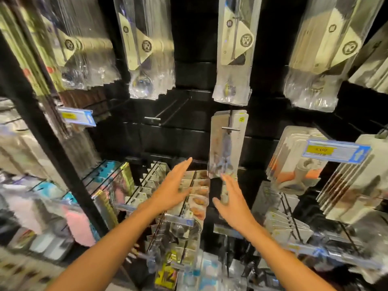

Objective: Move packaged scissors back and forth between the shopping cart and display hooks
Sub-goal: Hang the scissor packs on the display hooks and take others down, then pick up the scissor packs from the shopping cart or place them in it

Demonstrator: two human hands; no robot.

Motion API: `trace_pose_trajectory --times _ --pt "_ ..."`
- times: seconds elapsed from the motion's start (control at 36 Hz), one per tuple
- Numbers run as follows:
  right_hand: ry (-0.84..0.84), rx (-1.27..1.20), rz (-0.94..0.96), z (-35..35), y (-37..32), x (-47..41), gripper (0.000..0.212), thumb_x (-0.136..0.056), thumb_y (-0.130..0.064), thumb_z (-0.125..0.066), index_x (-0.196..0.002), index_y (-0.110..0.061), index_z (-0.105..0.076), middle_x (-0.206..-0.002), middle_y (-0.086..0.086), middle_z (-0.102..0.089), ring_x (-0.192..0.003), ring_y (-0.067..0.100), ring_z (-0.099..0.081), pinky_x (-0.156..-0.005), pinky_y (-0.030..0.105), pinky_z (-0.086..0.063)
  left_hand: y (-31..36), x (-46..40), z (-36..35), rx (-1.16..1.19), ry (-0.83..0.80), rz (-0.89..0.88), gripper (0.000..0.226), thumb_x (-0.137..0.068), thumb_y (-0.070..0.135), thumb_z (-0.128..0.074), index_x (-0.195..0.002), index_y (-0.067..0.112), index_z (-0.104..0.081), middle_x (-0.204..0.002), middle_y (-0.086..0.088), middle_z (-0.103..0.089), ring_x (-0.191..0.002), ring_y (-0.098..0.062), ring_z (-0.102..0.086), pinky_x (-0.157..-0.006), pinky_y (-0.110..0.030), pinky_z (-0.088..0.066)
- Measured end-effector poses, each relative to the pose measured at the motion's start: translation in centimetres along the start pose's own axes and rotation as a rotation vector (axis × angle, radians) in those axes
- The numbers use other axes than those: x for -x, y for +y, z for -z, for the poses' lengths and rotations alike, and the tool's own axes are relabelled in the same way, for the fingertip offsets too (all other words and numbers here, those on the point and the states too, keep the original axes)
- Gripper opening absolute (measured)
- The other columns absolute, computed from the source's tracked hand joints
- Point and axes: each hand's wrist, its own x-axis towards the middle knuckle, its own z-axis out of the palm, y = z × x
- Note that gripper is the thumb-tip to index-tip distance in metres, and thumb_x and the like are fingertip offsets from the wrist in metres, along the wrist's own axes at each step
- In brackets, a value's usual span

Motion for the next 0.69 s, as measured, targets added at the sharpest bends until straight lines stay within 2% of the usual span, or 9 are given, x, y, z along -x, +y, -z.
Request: trace_pose_trajectory --times 0.06,0.11,0.17,0.25,0.36,0.44,0.58,0.69 --pt "-0.066 0.042 0.074 -0.9 -0.5 -0.1 0.073 -0.098 -0.026 -0.065 -0.158 -0.031 -0.023 -0.163 -0.011 -0.021 -0.150 0.001 -0.015 -0.122 0.022 -0.015 -1.8 1.8 0.6 -0.113 0.012 -0.003 0.085 -0.097 0.023 -0.066 -0.161 0.032 -0.010 -0.167 0.006 -0.017 -0.153 -0.008 -0.015 -0.126 -0.035 -0.020" --pt "-0.149 0.064 0.142 -2.1 -1.4 -0.4 0.069 -0.098 -0.025 -0.064 -0.157 -0.029 -0.027 -0.161 -0.010 -0.024 -0.150 0.006 -0.021 -0.123 0.025 -0.019 -3.4 4.3 1.4 -0.193 0.014 0.007 0.085 -0.095 0.026 -0.067 -0.162 0.027 -0.014 -0.167 0.000 -0.019 -0.154 -0.015 -0.018 -0.126 -0.034 -0.019" --pt "-0.241 0.098 0.203 -3.8 -2.4 -0.8 0.068 -0.099 -0.026 -0.062 -0.157 -0.028 -0.027 -0.162 -0.009 -0.022 -0.151 0.010 -0.018 -0.123 0.024 -0.016 -4.6 7.1 2.2 -0.256 0.024 0.020 0.084 -0.094 0.023 -0.068 -0.162 0.021 -0.018 -0.167 -0.003 -0.021 -0.153 -0.018 -0.020 -0.125 -0.030 -0.017" --pt "-0.371 0.147 0.292 -7.4 -4.2 -1.6 0.065 -0.101 -0.032 -0.055 -0.157 -0.037 -0.021 -0.164 -0.013 -0.016 -0.153 0.011 -0.012 -0.125 0.034 -0.014 -6.4 11.9 3.9 -0.336 0.029 0.073 0.077 -0.097 0.031 -0.061 -0.162 0.024 -0.020 -0.167 -0.002 -0.020 -0.153 -0.022 -0.020 -0.124 -0.040 -0.024" --pt "-0.536 0.202 0.374 -13.0 -8.0 -1.4 0.065 -0.103 -0.038 -0.052 -0.159 -0.033 -0.020 -0.166 -0.010 -0.012 -0.154 0.016 -0.008 -0.125 0.035 -0.013 -8.6 19.1 6.5 -0.437 -0.021 0.276 0.071 -0.100 0.051 -0.041 -0.162 0.027 -0.016 -0.169 -0.002 -0.013 -0.155 -0.031 -0.014 -0.125 -0.048 -0.019" --pt "-0.599 0.219 0.459 -17.0 -11.4 -0.5 0.066 -0.102 -0.038 -0.054 -0.159 -0.030 -0.023 -0.166 -0.005 -0.017 -0.154 0.019 -0.011 -0.124 0.034 -0.015 -10.3 24.5 8.4 -0.483 -0.051 0.443 0.073 -0.101 0.045 -0.051 -0.162 0.032 -0.013 -0.170 -0.004 -0.011 -0.156 -0.034 -0.007 -0.125 -0.054 -0.017" --pt "-0.720 0.282 0.611 -23.7 -16.7 1.0 0.068 -0.100 -0.043 -0.055 -0.159 -0.025 -0.026 -0.166 -0.005 -0.019 -0.154 0.018 -0.012 -0.126 0.042 -0.016 -13.1 34.0 11.4 -0.549 -0.067 0.649 0.075 -0.098 0.058 -0.042 -0.161 0.037 -0.008 -0.170 0.005 -0.003 -0.157 -0.027 0.002 -0.128 -0.047 -0.005" --pt "-0.818 0.355 0.715 -28.6 -22.1 2.7 0.072 -0.101 -0.042 -0.055 -0.161 -0.023 -0.020 -0.167 -0.004 -0.019 -0.154 0.019 -0.013 -0.124 0.033 -0.010 -15.2 41.7 13.7 -0.556 -0.095 0.795 0.081 -0.089 0.070 -0.017 -0.162 0.034 -0.004 -0.171 0.001 -0.002 -0.157 -0.027 0.002 -0.127 -0.045 -0.005"
